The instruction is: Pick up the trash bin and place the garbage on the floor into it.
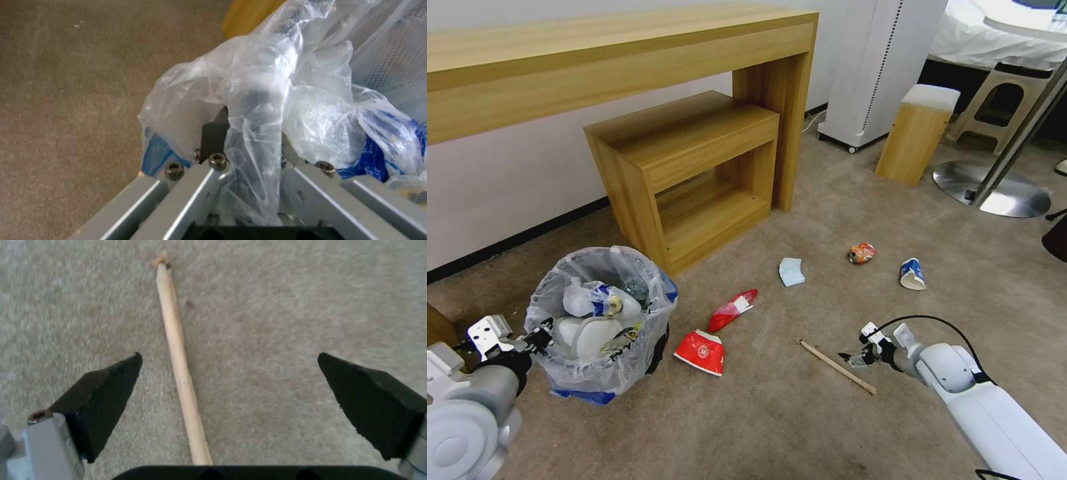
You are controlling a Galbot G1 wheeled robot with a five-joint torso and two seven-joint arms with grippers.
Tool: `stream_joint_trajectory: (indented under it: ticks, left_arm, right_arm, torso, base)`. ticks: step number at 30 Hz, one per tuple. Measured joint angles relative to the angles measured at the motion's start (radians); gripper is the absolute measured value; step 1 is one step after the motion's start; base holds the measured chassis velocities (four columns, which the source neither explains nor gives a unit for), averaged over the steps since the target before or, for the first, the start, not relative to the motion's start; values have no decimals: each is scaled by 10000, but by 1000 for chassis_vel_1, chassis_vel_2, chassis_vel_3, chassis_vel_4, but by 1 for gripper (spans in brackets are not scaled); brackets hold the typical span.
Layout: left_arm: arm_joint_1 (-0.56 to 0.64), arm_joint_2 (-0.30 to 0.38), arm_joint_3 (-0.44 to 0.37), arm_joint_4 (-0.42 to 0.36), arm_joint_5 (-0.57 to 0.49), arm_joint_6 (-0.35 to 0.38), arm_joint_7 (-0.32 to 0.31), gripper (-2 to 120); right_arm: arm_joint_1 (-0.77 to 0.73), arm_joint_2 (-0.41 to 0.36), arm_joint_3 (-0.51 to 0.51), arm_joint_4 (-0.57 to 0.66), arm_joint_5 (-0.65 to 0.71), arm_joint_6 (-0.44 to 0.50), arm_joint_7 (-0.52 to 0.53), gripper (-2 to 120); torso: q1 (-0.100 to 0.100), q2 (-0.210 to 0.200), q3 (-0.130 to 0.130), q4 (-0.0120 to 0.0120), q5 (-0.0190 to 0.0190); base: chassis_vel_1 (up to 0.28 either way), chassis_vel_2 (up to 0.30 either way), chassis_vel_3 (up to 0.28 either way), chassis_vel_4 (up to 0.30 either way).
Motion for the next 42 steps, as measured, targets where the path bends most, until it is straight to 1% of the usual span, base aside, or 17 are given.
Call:
stream_joint_trajectory:
  ticks: [3, 6, 12, 16, 19, 20, 22, 24, 26, 27, 30, 31, 35, 37, 39, 40, 42]
  left_arm:
    - [0, -45, 78, 8, 126, -19, 48, 0]
    - [8, -20, 89, -45, 174, -24, 70, 0]
    - [31, 93, -65, -108, 154, -29, 73, 0]
    - [66, 104, -127, -108, 139, -31, 76, 0]
    - [86, 103, -142, -82, 133, -45, 92, 0]
    - [86, 103, -142, -82, 133, -45, 92, 0]
    - [74, 115, -143, -53, 131, -49, 98, 0]
    - [64, 119, -143, -40, 130, -51, 99, 0]
    - [50, 120, -123, -7, 130, -54, 102, 0]
    - [50, 120, -123, -7, 130, -54, 102, 0]
    - [40, 115, -97, 25, 131, -55, 107, 0]
    - [40, 115, -97, 25, 131, -55, 107, 0]
    - [22, 116, -92, 36, 125, -58, 116, 0]
    - [21, 116, -93, 43, 122, -58, 117, 0]
    - [20, 117, -93, 60, 116, -59, 126, 0]
    - [20, 117, -93, 60, 116, -59, 126, 0]
    - [21, 117, -93, 72, 112, -60, 136, 0]
  right_arm:
    - [139, 198, -87, -377, -297, 167, -192, 100]
    - [401, 647, -156, -1102, -863, 465, -331, 100]
    - [688, 1054, -190, -1756, -1238, 588, -368, 100]
    - [812, 1214, -179, -2029, -1359, 609, -405, 95]
    - [840, 1351, -126, -2243, -1545, 631, -438, 82]
    - [840, 1351, -126, -2243, -1545, 631, -438, 82]
    - [816, 1404, -84, -2315, -1690, 670, -475, 71]
    - [800, 1417, -66, -2337, -1748, 692, -488, 68]
    - [781, 1456, -16, -2405, -1881, 741, -500, 56]
    - [781, 1456, -16, -2405, -1881, 741, -500, 56]
    - [778, 1462, 33, -2501, -2043, 785, -506, 43]
    - [778, 1462, 33, -2501, -2043, 785, -506, 43]
    - [811, 1443, 117, -2694, -2324, 890, -524, 22]
    - [823, 1443, 132, -2740, -2370, 911, -527, 19]
    - [861, 1470, 170, -2877, -2482, 974, -534, 10]
    - [861, 1470, 170, -2877, -2482, 974, -534, 10]
    - [872, 1497, 193, -2926, -2506, 1020, -534, 2]
  torso:
    - [0, 0, 0, 0, 0]
    - [0, 0, 0, 0, 0]
    - [0, 0, 0, 2, 1]
    - [0, 0, 0, 1, -1]
    - [0, 0, 0, 1, -1]
    - [0, 0, 0, 1, -1]
    - [0, 0, 0, 1, 0]
    - [0, 0, 0, 1, 0]
    - [0, 0, 0, 0, 0]
    - [0, 0, 0, 0, 0]
    - [0, 0, 0, 1, 0]
    - [0, 0, 0, 1, 0]
    - [0, 0, 0, 1, 1]
    - [0, 0, 0, 1, 2]
    - [0, 0, 0, 1, 0]
    - [0, 0, 0, 1, 0]
    - [0, 0, -1, 1, 3]
  base:
    - [0, 0, 0, 0]
    - [0, 0, 0, 0]
    - [0, 0, 0, 0]
    - [0, 0, 0, 0]
    - [0, 0, 0, 0]
    - [0, 0, 0, 0]
    - [0, 0, 0, 0]
    - [0, 0, 0, 0]
    - [0, 0, 0, 0]
    - [0, 0, 0, 0]
    - [0, 0, 0, 0]
    - [0, 0, 0, 0]
    - [0, 0, 0, 0]
    - [0, 0, 0, 0]
    - [0, 0, 0, 0]
    - [0, 0, 0, 0]
    - [0, 0, 0, 0]
